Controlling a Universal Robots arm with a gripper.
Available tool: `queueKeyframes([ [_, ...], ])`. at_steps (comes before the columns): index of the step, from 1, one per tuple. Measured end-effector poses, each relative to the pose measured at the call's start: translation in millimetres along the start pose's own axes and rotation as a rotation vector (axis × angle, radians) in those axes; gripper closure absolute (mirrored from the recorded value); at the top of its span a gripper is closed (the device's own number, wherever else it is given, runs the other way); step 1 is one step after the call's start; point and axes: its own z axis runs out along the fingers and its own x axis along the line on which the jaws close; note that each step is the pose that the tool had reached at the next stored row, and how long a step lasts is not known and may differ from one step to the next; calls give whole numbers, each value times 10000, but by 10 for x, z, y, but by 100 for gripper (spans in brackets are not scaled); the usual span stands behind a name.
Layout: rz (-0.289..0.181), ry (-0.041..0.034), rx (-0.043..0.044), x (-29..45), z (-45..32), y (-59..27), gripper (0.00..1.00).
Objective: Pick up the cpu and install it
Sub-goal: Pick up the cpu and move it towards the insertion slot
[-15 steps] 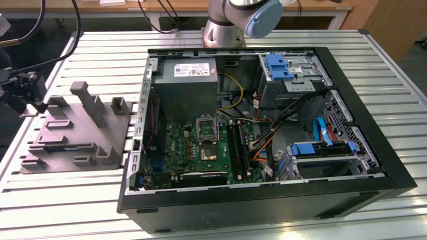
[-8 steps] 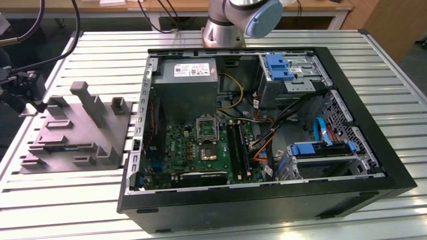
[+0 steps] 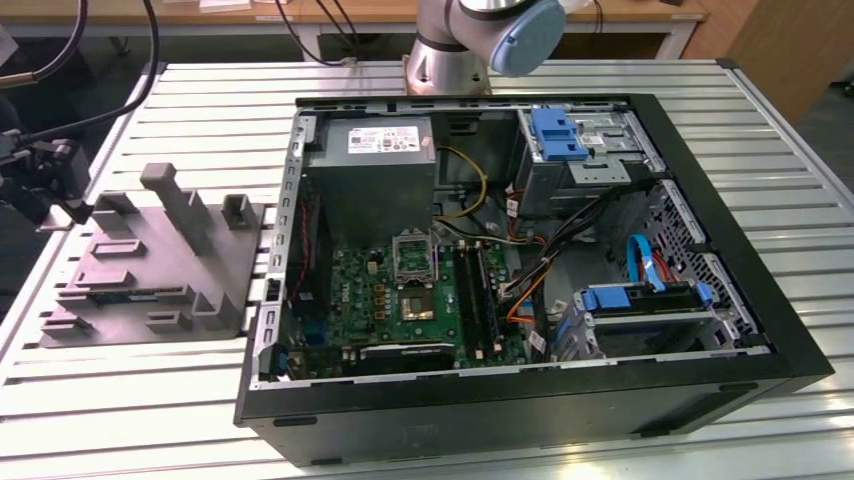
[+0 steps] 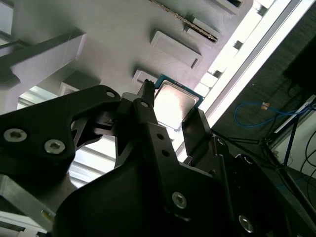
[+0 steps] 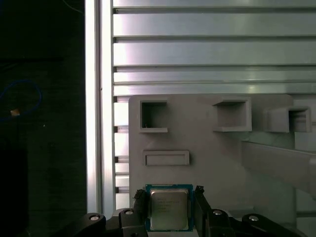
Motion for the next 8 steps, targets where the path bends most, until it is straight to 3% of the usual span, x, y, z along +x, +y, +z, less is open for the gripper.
queueKeyframes([
  [8, 0, 1, 1, -1, -31, 1, 53],
])
